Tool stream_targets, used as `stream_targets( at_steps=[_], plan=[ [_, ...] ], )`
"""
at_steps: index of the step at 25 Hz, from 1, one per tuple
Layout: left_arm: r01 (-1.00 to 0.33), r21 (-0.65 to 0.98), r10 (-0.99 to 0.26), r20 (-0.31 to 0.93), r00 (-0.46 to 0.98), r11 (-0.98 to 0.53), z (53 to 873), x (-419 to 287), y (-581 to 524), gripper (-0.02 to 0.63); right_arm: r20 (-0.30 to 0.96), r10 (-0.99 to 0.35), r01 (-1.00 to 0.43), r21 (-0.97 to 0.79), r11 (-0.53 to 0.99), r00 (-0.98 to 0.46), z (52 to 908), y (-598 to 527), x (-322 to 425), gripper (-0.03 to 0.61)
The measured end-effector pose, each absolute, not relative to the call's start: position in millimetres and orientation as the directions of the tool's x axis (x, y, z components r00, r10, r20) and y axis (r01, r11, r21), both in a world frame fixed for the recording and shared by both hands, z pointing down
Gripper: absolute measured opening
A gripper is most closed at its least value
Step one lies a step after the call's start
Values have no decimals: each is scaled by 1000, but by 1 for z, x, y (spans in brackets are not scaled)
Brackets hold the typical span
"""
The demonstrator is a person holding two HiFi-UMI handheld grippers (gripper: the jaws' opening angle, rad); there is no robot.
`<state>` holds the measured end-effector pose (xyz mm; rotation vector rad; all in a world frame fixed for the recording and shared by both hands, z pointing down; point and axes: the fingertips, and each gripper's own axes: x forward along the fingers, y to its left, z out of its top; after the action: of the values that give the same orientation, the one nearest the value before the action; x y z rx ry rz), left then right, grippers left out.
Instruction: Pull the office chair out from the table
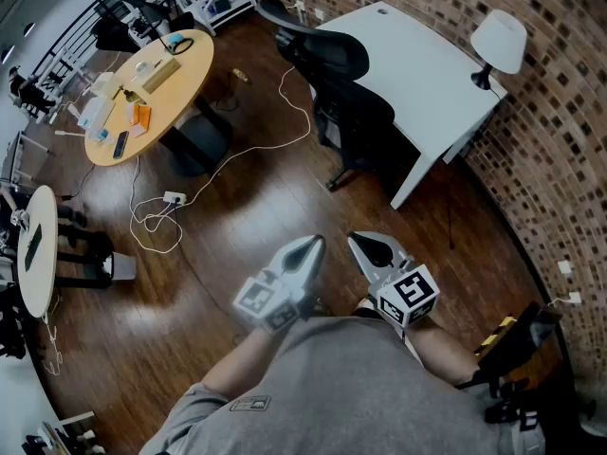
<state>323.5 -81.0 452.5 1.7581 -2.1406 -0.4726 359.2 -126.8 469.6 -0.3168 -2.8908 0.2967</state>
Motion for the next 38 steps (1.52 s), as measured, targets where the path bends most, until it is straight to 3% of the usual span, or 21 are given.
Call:
stream_targets(
  at_steps=[19,31,38],
  plan=[
    [-782,456,-881,10,-474,426,462,147,107,2,181,503,458,-241,856,-845,474,53,167,11],
    [-739,470,-846,33,-531,482,473,73,136,2,211,525,477,-240,845,-824,487,71,87,11],
    [-760,432,-849,27,-528,486,471,-4,112,2,185,548,501,-245,830,-816,484,54,8,11]
  ],
)
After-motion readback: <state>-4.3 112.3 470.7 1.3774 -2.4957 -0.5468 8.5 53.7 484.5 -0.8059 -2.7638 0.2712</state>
